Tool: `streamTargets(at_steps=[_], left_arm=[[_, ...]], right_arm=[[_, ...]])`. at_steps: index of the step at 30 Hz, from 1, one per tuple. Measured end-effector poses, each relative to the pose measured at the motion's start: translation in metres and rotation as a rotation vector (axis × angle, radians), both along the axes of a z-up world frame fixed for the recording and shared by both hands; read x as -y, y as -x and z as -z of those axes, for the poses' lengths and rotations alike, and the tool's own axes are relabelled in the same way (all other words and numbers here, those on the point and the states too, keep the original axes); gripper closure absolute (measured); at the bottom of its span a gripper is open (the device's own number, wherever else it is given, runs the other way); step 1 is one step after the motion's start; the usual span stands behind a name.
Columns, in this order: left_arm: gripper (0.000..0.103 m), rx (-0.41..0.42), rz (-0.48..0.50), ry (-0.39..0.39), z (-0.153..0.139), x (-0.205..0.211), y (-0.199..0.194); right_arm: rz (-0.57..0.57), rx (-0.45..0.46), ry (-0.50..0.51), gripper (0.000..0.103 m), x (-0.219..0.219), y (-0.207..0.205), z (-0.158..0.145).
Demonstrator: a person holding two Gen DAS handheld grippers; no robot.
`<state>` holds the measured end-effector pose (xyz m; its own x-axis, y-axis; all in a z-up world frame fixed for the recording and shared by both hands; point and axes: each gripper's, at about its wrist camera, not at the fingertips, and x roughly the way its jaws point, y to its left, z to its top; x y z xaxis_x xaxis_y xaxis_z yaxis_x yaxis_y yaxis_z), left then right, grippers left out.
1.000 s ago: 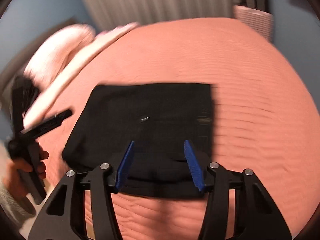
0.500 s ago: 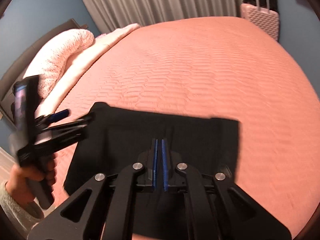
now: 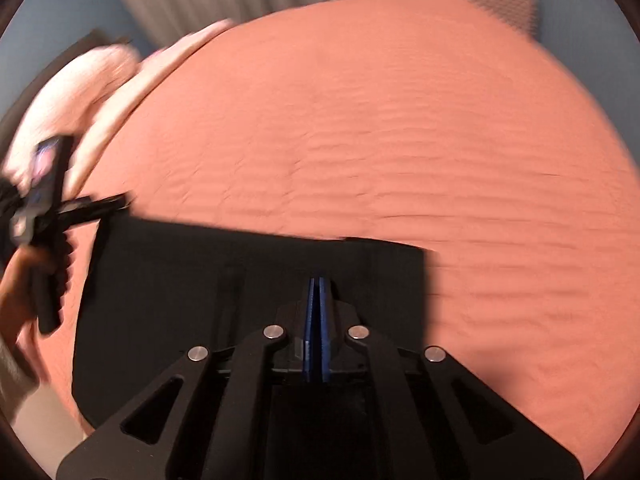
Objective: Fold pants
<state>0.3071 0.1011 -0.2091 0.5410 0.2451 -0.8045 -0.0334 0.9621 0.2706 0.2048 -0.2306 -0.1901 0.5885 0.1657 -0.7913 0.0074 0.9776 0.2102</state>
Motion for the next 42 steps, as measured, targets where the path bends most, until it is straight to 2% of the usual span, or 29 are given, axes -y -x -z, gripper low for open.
streamTargets(at_steps=[1,3,4,5,6,7,9,10,12,13,14,15,17,20,22,23,24,25,27,30,33,39,42], left_arm=[[0.024,0.028,-0.007,0.018,-0.011,-0.002,0.01],[0.022,0.098,0.056,0.102,-0.038,0.002,0.049],[0.022,0.116,0.097,0.112,-0.047,0.012,0.07],[0.022,0.118,0.13,0.113,-0.051,0.023,0.09],[0.022,0.116,0.159,0.125,-0.05,0.034,0.107],[0.022,0.099,0.185,0.137,-0.048,0.055,0.134],[0.021,0.052,0.211,0.169,-0.032,0.075,0.17],[0.021,0.027,0.215,0.178,-0.022,0.081,0.186],[0.021,-0.019,0.191,0.172,0.005,0.085,0.205],[0.021,-0.036,0.181,0.158,0.019,0.087,0.21],[0.016,-0.011,0.176,0.136,0.027,0.088,0.215],[0.014,0.016,0.173,0.115,0.027,0.086,0.218],[0.015,-0.017,0.145,0.105,0.017,0.079,0.217],[0.016,0.049,0.095,0.109,-0.007,0.066,0.224],[0.016,0.024,0.097,0.095,-0.002,0.064,0.22],[0.016,-0.022,0.101,0.071,0.01,0.067,0.218],[0.015,-0.066,0.105,0.056,0.022,0.069,0.215],[0.015,-0.068,0.1,0.06,0.023,0.067,0.214],[0.016,-0.056,0.076,0.096,0.012,0.061,0.218],[0.016,-0.048,0.076,0.107,0.003,0.059,0.218],[0.016,-0.044,0.076,0.11,-0.003,0.063,0.221],[0.016,0.003,0.088,0.112,-0.031,0.084,0.247],[0.016,0.009,0.088,0.123,-0.036,0.091,0.254]], right_arm=[[-0.043,0.028,-0.029,0.096,-0.004,0.013,-0.009],[-0.102,0.024,-0.025,0.096,-0.011,0.029,-0.007],[-0.131,0.001,0.004,0.096,-0.014,0.037,0.001],[-0.137,-0.049,0.077,0.097,-0.016,0.044,0.02],[-0.118,-0.076,0.113,0.097,-0.015,0.048,0.031],[-0.089,-0.063,0.103,0.099,-0.011,0.057,0.032],[-0.034,-0.028,0.036,0.095,-0.006,0.077,0.013],[-0.042,-0.001,0.006,0.095,-0.009,0.086,0.007],[-0.085,-0.007,0.066,0.095,-0.011,0.103,0.013],[-0.099,-0.039,0.117,0.096,-0.009,0.11,0.024],[-0.106,-0.062,0.132,0.099,-0.009,0.113,0.038],[-0.1,-0.045,0.112,0.099,-0.005,0.12,0.041],[-0.04,-0.042,0.115,0.098,0.0,0.131,0.027],[-0.055,0.015,0.081,0.095,-0.01,0.133,0.01],[-0.078,-0.009,0.123,0.095,-0.018,0.129,0.021],[-0.09,-0.061,0.14,0.099,-0.014,0.127,0.042],[-0.088,-0.064,0.116,0.1,-0.007,0.133,0.045],[-0.069,-0.056,0.086,0.1,-0.002,0.137,0.044],[-0.032,-0.066,0.064,0.096,0.004,0.143,0.029],[-0.023,-0.021,-0.014,0.095,0.01,0.153,0.005],[-0.011,0.014,-0.039,0.095,0.011,0.158,-0.016],[-0.017,0.046,-0.051,0.095,-0.018,0.165,-0.039],[-0.026,0.047,-0.033,0.095,-0.024,0.163,-0.036]])
